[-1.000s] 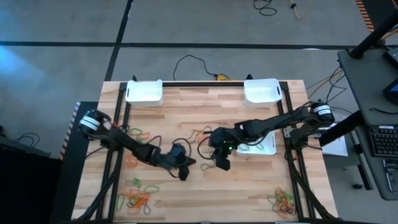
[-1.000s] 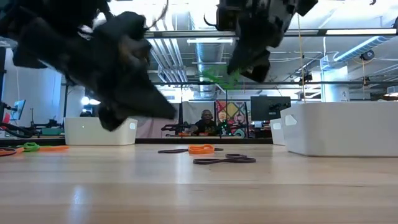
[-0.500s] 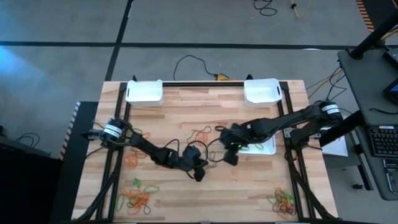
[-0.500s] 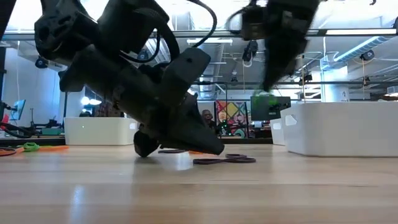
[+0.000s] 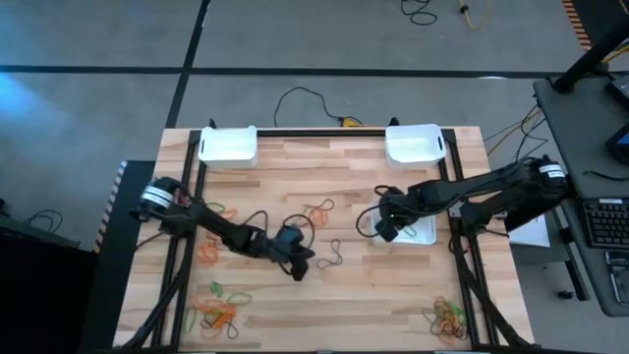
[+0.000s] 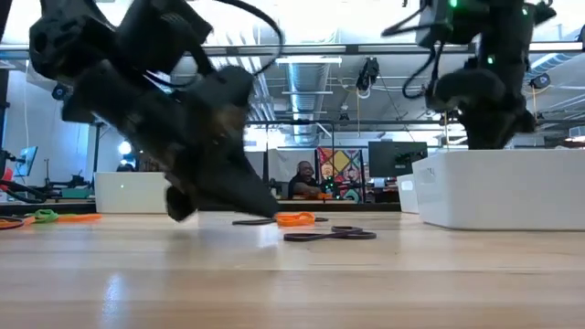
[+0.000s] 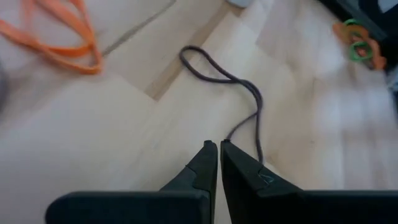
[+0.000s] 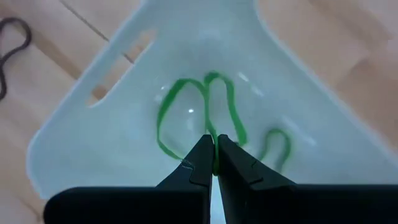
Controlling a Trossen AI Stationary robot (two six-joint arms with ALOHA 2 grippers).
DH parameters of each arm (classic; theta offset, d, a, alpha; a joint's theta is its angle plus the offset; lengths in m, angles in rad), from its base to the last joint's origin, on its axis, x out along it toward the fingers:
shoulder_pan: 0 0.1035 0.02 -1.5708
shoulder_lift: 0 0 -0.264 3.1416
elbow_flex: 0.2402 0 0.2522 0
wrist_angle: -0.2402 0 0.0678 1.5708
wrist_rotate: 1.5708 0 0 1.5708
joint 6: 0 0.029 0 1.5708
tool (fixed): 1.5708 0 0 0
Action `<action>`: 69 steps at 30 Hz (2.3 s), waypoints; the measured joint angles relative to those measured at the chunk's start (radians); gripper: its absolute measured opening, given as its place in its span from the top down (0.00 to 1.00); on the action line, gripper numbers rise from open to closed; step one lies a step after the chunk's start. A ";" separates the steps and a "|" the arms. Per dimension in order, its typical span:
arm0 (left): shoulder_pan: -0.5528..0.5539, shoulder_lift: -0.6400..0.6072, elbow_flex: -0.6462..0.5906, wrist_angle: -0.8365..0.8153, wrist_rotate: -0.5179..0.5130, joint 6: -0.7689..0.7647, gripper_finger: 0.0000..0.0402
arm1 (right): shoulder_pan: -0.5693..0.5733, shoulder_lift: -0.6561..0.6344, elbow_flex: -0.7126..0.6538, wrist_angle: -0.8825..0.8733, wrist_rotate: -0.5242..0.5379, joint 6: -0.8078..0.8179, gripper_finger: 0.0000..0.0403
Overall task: Sort rubber bands into baskets
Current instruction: Put the green rubber band into the bottom white bin
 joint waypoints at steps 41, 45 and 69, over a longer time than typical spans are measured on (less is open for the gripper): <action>0.947 -0.386 0.015 -1.574 0.327 0.335 0.91 | 0.145 -0.122 0.322 -0.048 0.208 0.006 0.37; 0.947 -0.380 -0.011 -1.571 0.289 0.299 0.78 | 0.145 -0.119 0.339 -0.094 0.224 0.006 0.38; 0.859 -0.393 -0.039 -1.457 0.322 0.169 0.68 | 0.145 -0.117 0.309 -0.107 0.233 0.019 0.38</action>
